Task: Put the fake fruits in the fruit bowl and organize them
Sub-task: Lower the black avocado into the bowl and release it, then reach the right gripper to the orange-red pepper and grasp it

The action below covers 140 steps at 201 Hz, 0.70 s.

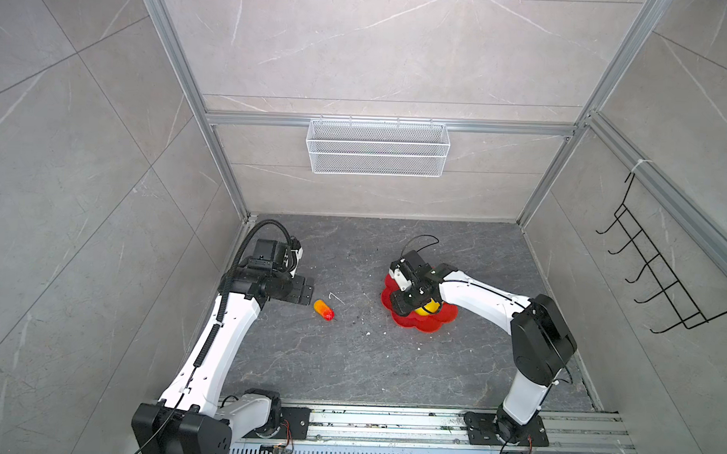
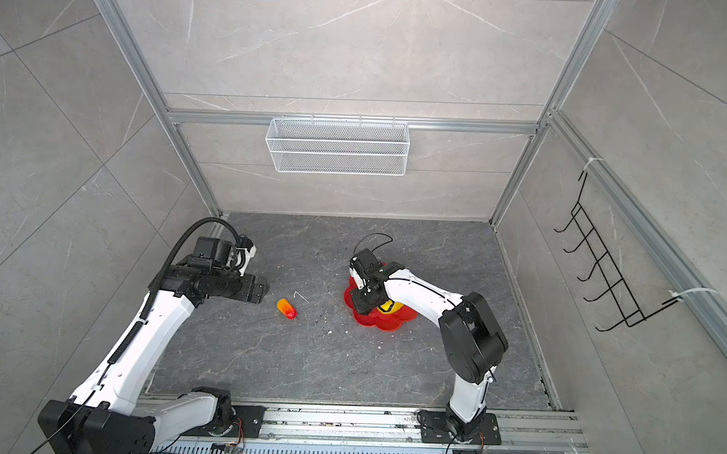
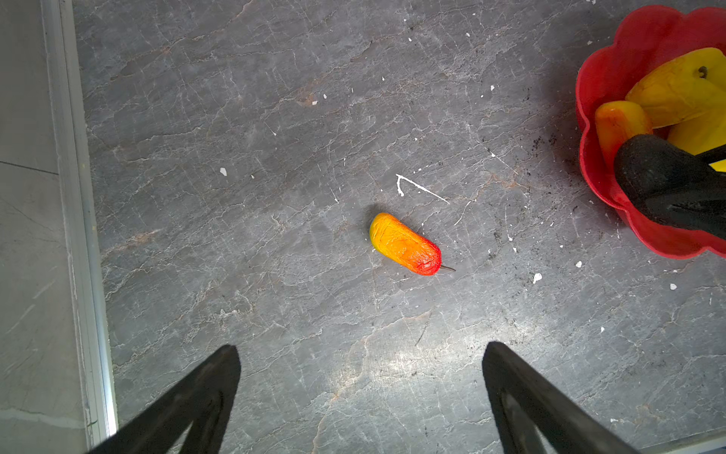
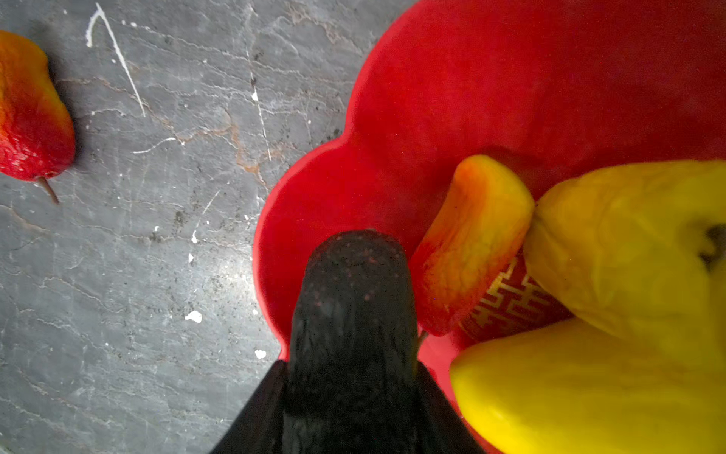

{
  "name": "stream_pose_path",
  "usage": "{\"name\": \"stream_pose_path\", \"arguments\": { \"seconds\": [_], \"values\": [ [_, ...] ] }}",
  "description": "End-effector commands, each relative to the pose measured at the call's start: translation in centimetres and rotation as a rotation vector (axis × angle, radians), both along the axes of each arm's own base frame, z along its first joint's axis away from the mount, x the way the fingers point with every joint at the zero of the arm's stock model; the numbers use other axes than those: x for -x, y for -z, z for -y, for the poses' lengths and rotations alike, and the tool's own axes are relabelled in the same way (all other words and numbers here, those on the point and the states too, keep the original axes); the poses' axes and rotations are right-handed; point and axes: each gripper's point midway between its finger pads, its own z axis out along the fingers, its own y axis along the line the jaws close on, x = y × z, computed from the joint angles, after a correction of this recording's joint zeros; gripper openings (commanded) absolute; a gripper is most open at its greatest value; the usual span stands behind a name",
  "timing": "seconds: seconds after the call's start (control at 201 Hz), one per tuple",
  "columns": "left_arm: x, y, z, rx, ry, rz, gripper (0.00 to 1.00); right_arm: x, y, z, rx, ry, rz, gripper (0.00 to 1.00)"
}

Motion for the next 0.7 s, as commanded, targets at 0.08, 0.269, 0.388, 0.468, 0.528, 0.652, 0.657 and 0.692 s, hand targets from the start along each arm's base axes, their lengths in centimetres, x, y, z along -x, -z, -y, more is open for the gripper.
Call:
{"name": "stream_pose_path", "arguments": {
  "seconds": [0.08,0.269,0.388,0.468,0.528,0.652,0.657,0.692],
  "values": [
    [0.0,-0.9,0.5,0.026,0.028,0.026,1.0,0.6,-0.2,0.2,0.004,0.027,0.007,0.43],
    [0.3,-1.7,0.5,0.037,0.029,0.056,1.0,0.3,-2.6,0.8,0.018,0.021,0.064,0.65],
    [0.4,-2.0,0.7,0.047,0.037,0.068,1.0,-0.1,-4.8,1.1,0.013,0.019,0.128,0.74],
    [0.4,-2.2,0.7,0.05,0.038,0.076,1.0,-0.1,-6.6,0.8,0.008,0.002,0.173,0.79],
    [0.4,-2.2,0.7,0.049,0.039,0.078,1.0,0.1,-7.9,-0.1,-0.012,-0.037,0.208,0.83],
    [0.5,-2.1,0.8,0.052,0.038,0.076,1.0,1.6,-9.9,-4.6,-0.093,-0.222,0.259,1.0],
    [0.5,-2.2,0.8,0.053,0.039,0.076,1.0,1.7,-9.9,-4.8,-0.097,-0.23,0.257,1.0],
    [0.5,-2.1,0.7,0.052,0.037,0.076,1.0,2.2,-10.0,-6.5,-0.124,-0.288,0.262,1.0]
  ]
}}
